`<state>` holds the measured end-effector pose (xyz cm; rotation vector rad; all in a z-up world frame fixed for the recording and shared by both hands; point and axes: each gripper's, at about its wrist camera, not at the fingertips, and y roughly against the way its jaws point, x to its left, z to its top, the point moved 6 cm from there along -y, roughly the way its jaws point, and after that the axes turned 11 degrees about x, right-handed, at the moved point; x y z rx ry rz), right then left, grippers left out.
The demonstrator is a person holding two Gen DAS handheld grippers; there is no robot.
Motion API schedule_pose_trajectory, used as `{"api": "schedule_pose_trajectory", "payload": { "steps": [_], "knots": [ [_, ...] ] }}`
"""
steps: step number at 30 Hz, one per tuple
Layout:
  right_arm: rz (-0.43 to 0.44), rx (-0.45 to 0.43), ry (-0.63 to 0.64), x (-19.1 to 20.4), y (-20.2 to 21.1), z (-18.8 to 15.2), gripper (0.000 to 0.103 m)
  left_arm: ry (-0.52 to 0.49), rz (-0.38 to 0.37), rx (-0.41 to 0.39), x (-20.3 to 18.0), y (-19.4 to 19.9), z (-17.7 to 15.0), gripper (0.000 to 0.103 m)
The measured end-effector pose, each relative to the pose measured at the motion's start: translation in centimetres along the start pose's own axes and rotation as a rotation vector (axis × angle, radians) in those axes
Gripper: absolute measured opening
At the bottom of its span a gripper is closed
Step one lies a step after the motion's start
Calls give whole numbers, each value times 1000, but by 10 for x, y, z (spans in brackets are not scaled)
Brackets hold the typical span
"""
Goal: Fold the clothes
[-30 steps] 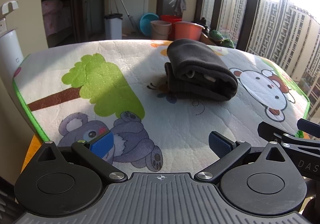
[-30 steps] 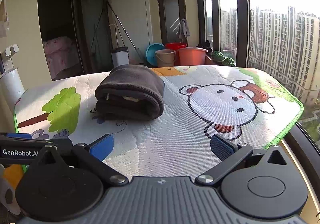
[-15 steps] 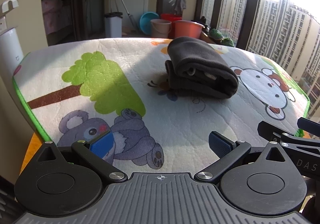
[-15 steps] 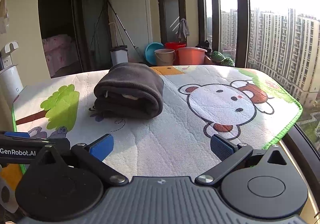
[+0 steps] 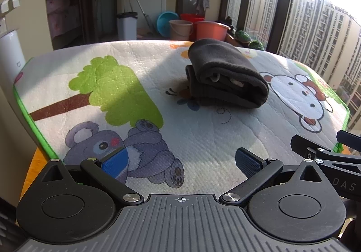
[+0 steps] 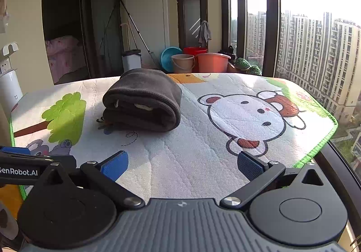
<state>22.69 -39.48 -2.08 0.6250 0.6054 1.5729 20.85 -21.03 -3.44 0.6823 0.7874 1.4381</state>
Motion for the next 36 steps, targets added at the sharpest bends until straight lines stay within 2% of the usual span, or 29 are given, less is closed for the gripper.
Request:
{"api": "schedule_pose_trajectory", "payload": {
  "steps": [36],
  "knots": [
    [-7, 23, 3, -2, -4, -5, 103, -4, -3, 29, 1, -9, -3, 103]
  ]
}}
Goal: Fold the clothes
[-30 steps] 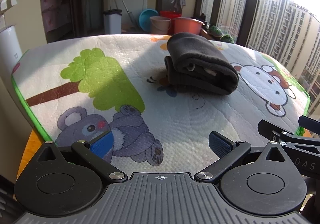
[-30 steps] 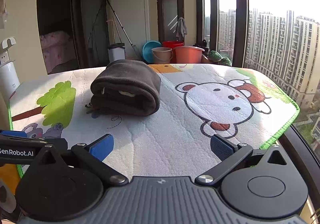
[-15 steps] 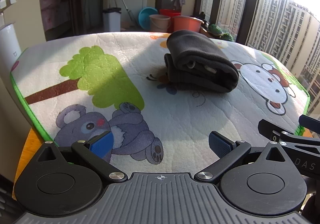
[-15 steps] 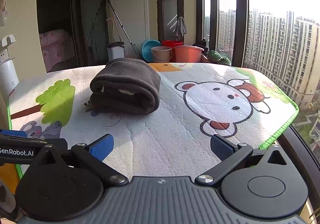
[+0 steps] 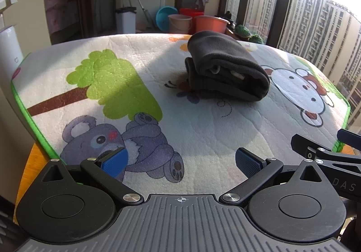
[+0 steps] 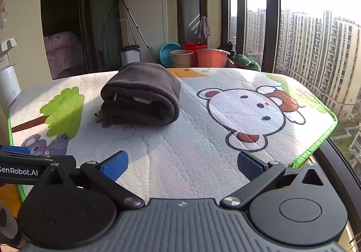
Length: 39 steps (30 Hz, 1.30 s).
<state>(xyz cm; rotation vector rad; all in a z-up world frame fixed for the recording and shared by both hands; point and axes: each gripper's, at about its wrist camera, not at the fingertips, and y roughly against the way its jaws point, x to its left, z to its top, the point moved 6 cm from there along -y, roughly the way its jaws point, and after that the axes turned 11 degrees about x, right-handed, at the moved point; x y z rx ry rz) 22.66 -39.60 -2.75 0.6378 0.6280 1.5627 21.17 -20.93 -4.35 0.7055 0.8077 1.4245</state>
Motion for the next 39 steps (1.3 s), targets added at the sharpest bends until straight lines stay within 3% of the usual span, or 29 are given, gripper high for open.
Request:
{"api": "schedule_pose_trajectory", "payload": {
  "steps": [39],
  "knots": [
    [-3, 18, -1, -1, -2, -4, 103, -4, 0, 13, -1, -3, 0, 103]
  ]
}}
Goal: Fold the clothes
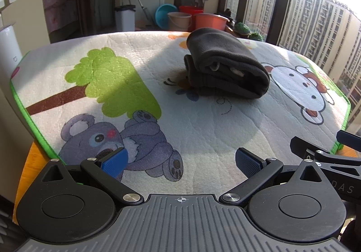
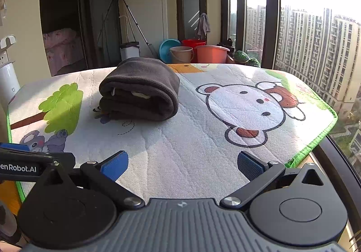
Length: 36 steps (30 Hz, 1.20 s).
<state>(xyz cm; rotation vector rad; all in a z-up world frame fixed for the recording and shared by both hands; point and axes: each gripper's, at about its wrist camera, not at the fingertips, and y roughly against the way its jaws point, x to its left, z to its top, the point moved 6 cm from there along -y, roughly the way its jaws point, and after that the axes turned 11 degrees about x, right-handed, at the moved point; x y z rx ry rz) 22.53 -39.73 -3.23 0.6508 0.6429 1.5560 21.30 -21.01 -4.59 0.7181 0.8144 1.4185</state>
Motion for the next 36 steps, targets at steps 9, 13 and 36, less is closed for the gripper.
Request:
{"api": "schedule_pose_trajectory", "payload": {
  "steps": [9, 13, 36],
  "knots": [
    [1, 2, 1, 0, 0, 0, 103, 0, 0, 2, -1, 0, -1, 103],
    [1, 3, 3, 0, -1, 0, 103, 0, 0, 4, -1, 1, -2, 103],
    [4, 13, 7, 2, -4, -2, 103, 4, -3, 16, 1, -3, -4, 103]
  ]
}}
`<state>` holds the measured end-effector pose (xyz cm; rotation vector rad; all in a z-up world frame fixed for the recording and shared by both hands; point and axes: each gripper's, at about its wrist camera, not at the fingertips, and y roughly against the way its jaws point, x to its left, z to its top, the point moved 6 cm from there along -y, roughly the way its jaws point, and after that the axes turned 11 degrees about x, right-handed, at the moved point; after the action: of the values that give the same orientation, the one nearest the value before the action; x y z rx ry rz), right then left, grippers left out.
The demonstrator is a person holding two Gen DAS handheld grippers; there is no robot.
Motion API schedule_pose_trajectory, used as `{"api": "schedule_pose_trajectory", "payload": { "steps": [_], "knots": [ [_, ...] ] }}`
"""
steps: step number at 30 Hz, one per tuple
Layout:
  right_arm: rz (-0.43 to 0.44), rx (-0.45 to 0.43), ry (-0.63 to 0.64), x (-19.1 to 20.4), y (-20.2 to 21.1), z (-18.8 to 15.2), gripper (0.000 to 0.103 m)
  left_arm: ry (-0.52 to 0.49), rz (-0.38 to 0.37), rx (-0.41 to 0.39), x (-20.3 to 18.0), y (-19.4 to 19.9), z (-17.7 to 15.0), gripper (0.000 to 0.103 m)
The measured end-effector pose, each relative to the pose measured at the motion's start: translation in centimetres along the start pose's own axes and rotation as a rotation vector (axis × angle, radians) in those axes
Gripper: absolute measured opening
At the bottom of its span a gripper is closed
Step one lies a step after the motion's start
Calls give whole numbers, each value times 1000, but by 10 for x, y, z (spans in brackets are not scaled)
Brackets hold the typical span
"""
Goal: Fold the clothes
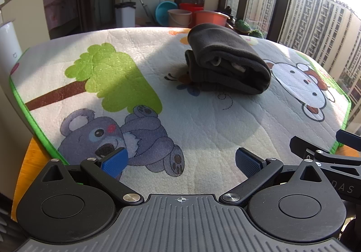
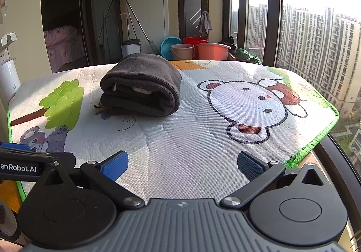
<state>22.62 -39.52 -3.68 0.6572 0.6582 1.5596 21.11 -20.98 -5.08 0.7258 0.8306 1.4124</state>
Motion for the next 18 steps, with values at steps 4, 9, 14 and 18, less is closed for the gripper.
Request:
{"api": "schedule_pose_trajectory", "payload": {
  "steps": [4, 9, 14, 18],
  "knots": [
    [-1, 2, -1, 0, -1, 0, 103, -1, 0, 0, 0, 0, 0, 103],
    [-5, -4, -4, 0, 0, 0, 103, -5, -5, 0, -1, 0, -1, 103],
    [1, -24, -9, -1, 4, 2, 103, -8, -8, 2, -2, 0, -1, 103],
    [3, -21, -9, -1, 3, 2, 103, -8, -6, 3, -2, 0, -2, 103]
  ]
}}
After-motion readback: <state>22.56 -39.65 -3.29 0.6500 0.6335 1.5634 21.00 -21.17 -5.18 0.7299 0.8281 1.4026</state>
